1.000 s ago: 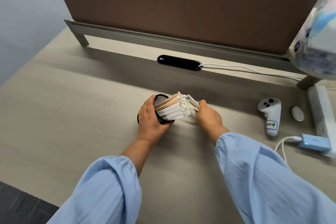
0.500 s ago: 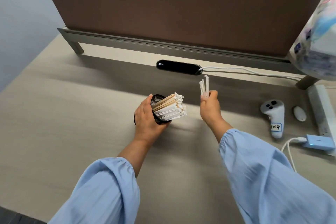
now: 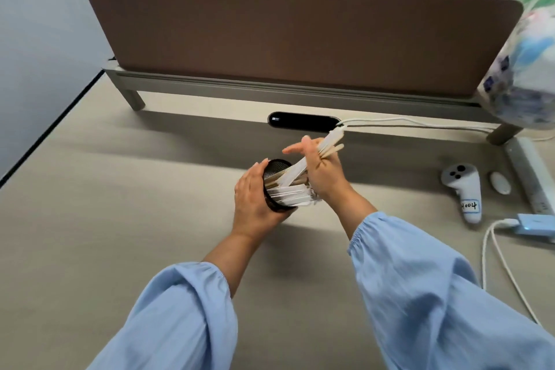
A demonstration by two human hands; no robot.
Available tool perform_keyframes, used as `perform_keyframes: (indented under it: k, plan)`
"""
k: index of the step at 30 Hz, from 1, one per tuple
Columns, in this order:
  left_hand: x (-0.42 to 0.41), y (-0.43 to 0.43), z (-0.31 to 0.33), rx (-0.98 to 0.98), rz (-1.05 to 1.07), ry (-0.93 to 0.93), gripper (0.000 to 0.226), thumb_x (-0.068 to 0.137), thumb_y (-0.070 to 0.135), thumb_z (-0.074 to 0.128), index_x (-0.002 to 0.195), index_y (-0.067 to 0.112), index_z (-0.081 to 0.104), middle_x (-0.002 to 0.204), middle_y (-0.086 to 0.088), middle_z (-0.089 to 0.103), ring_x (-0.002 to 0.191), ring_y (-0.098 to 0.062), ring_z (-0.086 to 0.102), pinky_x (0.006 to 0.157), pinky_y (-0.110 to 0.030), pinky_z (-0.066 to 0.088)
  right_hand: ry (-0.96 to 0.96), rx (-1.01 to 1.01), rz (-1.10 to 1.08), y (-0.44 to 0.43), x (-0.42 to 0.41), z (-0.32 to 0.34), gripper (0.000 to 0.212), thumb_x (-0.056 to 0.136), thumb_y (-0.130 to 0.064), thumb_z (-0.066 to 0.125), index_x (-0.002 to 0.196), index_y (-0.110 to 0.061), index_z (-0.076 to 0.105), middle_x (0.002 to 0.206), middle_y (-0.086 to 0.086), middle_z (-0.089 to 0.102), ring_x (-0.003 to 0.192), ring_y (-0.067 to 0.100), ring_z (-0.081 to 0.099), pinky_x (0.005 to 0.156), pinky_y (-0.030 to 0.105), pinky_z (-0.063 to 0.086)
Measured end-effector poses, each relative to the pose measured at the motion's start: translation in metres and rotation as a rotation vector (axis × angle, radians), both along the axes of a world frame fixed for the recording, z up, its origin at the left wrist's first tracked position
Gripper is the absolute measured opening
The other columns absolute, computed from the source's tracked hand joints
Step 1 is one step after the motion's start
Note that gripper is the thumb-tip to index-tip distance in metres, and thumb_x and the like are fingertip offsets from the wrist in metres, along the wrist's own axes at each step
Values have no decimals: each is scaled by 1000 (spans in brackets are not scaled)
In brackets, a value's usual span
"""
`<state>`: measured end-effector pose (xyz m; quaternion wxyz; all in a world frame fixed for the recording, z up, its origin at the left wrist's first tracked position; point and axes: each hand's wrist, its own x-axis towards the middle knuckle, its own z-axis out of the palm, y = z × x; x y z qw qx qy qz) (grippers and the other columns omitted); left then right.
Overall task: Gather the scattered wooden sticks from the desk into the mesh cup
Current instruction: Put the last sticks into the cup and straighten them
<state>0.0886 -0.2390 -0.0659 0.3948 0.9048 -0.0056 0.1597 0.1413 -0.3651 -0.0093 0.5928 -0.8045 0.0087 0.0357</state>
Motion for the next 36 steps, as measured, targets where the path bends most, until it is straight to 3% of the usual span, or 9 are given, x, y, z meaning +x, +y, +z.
perform_keyframes:
  k: [2, 4, 8, 12, 16, 22, 27, 32, 36]
  plan:
    - [1, 7, 4, -66, -29, 3, 95, 52, 54, 67, 129, 6, 41, 126, -12, 52, 114, -28, 45, 97, -40, 35, -8, -190, 79, 8, -1, -4, 18, 75, -61, 53, 85, -56, 67, 124, -6, 61, 125, 4, 44, 111, 31, 34]
    - [3, 15, 4, -127, -44, 33, 95, 51, 47, 77, 131, 12, 39, 127, -4, 50, 115, -24, 45, 96, -34, 37, 25, -344, 253, 9, -3, -3, 42, 70, -57, 66, 111, -57, 57, 153, -3, 30, 146, 16, 5, 121, 44, 11]
    - [4, 33, 2, -286, -29, 111, 97, 49, 48, 79, 133, 26, 35, 129, 3, 51, 116, -13, 49, 96, -38, 43, -169, -264, 246, 20, -13, 22, 90, 65, -66, 52, 143, -24, 35, 155, 0, 25, 146, 17, 7, 119, 34, 11]
    - [7, 45, 7, -291, -16, 99, 97, 49, 49, 77, 133, 24, 35, 128, 3, 53, 115, -13, 50, 96, -39, 42, -287, -227, 170, 35, -5, 35, 77, 83, -57, 27, 147, -15, 24, 157, 1, 23, 146, 13, 8, 120, 33, 7]
    - [13, 52, 9, -234, -20, 89, 98, 48, 41, 84, 132, 27, 35, 129, 4, 53, 115, -14, 51, 93, -42, 44, -43, -707, 441, 61, 1, 27, 57, 98, -37, 29, 149, -15, 15, 160, -1, 9, 148, 23, -8, 118, 57, 0]
    - [11, 74, 8, -158, 5, 3, 96, 52, 26, 88, 133, 16, 36, 126, -1, 55, 112, -21, 53, 90, -37, 45, -360, -124, 29, 62, -4, 32, 63, 83, -31, 52, 141, -15, 35, 141, 3, 46, 123, 7, 41, 107, 23, 31]
    - [9, 86, 12, -61, -81, -40, 90, 50, 26, 88, 127, 13, 43, 122, -6, 57, 109, -24, 54, 91, -42, 45, -427, -203, 100, 78, -4, 39, 56, 88, -30, 54, 141, -21, 38, 140, 0, 46, 125, 16, 47, 105, 33, 40]
    - [5, 100, 10, 118, -161, -127, 89, 46, 19, 90, 123, 2, 47, 120, -16, 58, 111, -29, 51, 91, -48, 45, -371, -367, 113, 89, 2, 42, 38, 89, -22, 59, 127, -18, 56, 118, 2, 59, 82, 9, 54, 84, 27, 51]
    - [0, 110, 11, 124, -142, -101, 89, 47, 22, 88, 124, 4, 47, 121, -13, 58, 109, -30, 53, 93, -44, 43, -286, -387, 86, 96, -1, 36, 21, 89, -9, 56, 107, -11, 68, 99, 7, 70, 79, 15, 58, 79, 25, 47]
